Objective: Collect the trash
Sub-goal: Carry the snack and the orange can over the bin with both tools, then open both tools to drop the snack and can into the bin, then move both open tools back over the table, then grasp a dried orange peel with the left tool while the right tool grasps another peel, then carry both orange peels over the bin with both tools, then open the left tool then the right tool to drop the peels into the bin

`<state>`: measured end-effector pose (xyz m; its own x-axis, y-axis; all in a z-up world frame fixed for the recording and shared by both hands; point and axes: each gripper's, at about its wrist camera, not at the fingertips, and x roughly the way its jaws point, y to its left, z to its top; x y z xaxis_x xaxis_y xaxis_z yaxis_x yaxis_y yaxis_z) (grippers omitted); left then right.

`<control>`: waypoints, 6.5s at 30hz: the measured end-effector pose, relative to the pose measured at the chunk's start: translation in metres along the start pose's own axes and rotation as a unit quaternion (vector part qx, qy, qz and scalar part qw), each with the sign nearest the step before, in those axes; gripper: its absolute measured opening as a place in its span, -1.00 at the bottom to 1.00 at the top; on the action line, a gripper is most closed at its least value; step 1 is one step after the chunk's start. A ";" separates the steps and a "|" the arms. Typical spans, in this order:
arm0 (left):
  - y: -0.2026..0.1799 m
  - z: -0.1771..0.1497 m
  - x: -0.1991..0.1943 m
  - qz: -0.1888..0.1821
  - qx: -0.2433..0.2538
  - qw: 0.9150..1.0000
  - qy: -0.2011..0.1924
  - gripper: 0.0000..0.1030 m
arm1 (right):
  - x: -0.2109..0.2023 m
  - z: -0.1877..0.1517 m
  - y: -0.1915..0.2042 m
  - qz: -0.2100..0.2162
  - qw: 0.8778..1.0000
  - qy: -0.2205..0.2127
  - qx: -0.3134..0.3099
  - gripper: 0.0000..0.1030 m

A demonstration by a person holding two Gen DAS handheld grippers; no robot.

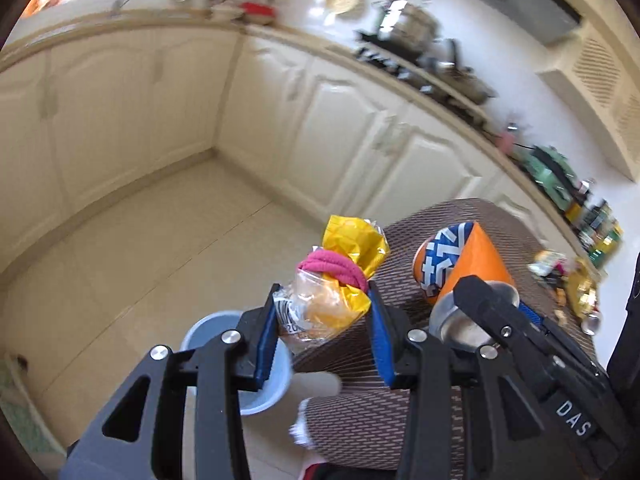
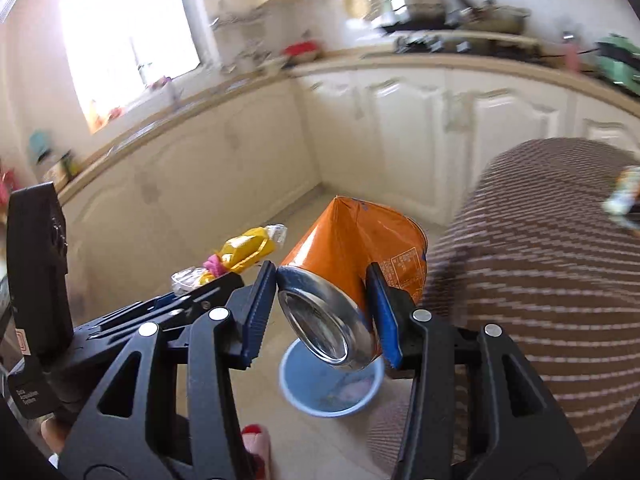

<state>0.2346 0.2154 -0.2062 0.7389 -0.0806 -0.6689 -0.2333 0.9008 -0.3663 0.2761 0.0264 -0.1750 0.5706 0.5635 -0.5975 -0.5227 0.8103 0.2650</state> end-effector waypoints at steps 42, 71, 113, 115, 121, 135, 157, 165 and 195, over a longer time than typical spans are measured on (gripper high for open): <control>0.135 -0.102 0.247 0.056 -0.097 0.963 0.243 -0.18 | 0.233 -0.102 -0.044 -0.067 0.980 0.184 0.026 0.15; 0.088 -0.034 0.117 0.066 -0.054 0.992 0.097 -0.02 | 0.126 -0.039 -0.001 -0.052 0.996 0.075 -0.019 0.16; -0.425 -0.083 0.103 -0.091 0.319 0.935 0.127 0.03 | -0.219 -0.024 -0.324 -0.282 0.939 -0.060 0.189 0.31; -0.427 -0.082 0.105 -0.083 0.322 0.935 0.121 -0.35 | -0.212 -0.022 -0.325 -0.272 0.942 -0.048 0.189 0.31; -0.398 -0.060 0.096 -0.094 0.270 0.953 0.099 -0.40 | -0.187 -0.011 -0.331 -0.238 0.955 -0.004 0.175 0.31; -0.338 -0.014 0.101 -0.091 0.190 0.974 0.084 -0.40 | -0.121 0.019 -0.343 -0.230 0.962 0.058 0.138 0.21; -0.205 0.005 0.026 -0.071 0.136 0.988 0.033 -0.40 | -0.139 0.030 -0.150 -0.142 0.988 -0.055 0.039 -0.31; -0.089 0.009 0.018 -0.003 0.081 0.996 0.037 -0.40 | -0.049 0.018 -0.052 -0.059 0.998 -0.010 -0.005 -0.31; 0.082 -0.015 0.147 0.078 -0.044 0.983 0.161 -0.10 | 0.151 -0.041 -0.017 -0.029 0.991 0.128 0.010 -0.29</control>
<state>0.3149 0.2709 -0.3444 0.4538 -0.0881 -0.8867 -0.3929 0.8734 -0.2878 0.3452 0.0909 -0.3004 0.4177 0.4590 -0.7842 -0.4808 0.8440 0.2379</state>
